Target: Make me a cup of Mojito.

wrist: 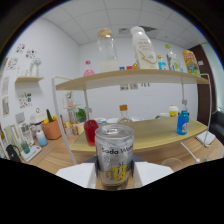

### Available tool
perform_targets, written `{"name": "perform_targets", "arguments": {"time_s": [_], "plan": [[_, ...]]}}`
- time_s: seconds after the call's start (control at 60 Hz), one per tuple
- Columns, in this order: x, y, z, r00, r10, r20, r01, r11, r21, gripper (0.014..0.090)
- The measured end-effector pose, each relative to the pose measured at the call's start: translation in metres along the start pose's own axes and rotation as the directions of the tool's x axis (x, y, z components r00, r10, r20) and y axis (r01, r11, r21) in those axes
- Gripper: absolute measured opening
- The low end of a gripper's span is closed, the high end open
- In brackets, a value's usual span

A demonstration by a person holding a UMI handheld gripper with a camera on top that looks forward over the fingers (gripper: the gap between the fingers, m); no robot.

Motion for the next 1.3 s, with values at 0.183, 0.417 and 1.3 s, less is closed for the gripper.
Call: {"name": "perform_targets", "arguments": {"time_s": [0.183,0.417,1.3], "plan": [[0.001,0.062,0.018,1.0,-0.03,-0.01,0.029,0.995,-0.091,0.0509],[0.008,0.092,0.025,0.999,-0.034,-0.021,0.031,0.992,-0.12,0.0511],[0.006,0.03,-0.101,0.991,-0.12,-0.06,0.11,0.982,-0.15,0.0857]]}}
